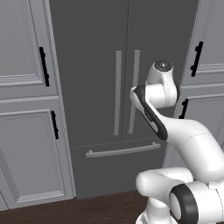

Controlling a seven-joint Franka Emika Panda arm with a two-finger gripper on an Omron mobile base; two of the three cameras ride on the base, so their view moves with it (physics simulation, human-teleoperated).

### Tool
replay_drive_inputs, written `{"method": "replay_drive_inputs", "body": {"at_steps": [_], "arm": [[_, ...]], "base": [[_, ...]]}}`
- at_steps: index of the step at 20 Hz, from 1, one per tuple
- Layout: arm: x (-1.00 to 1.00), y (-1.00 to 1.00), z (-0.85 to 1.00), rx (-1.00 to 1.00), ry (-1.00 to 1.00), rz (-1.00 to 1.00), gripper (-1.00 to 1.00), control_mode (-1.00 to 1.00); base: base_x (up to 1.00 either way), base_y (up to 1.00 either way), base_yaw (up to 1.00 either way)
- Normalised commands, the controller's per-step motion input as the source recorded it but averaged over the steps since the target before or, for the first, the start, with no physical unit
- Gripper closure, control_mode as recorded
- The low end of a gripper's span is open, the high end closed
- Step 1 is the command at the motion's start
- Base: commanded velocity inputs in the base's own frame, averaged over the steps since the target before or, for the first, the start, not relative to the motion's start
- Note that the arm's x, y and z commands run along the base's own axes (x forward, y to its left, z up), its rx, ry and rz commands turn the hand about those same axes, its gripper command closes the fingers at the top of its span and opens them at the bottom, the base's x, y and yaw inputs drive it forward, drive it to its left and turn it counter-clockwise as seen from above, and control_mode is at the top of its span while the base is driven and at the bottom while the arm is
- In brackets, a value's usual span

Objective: Grab a lemon wedge from the fridge and one ice cube from the ice bowl, and put them in the glass of lemonade.

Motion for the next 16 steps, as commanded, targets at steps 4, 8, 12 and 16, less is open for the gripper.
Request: {"method": "replay_drive_inputs", "body": {"at_steps": [4,8,12,16], "arm": [[0.04,0.00,0.05,0.04,-0.17,-0.01,-1.00,-1.00],[0.76,0.08,0.05,0.10,-0.16,-0.10,-1.00,-1.00],[1.00,-0.01,-0.03,0.13,0.01,0.00,-1.00,-1.00],[0.98,-0.14,0.07,0.00,0.28,0.02,-1.00,-1.00]], "base": [[0.00,0.00,0.00],[0.00,0.00,0.00],[0.00,0.00,0.00],[0.00,0.00,0.00]]}}
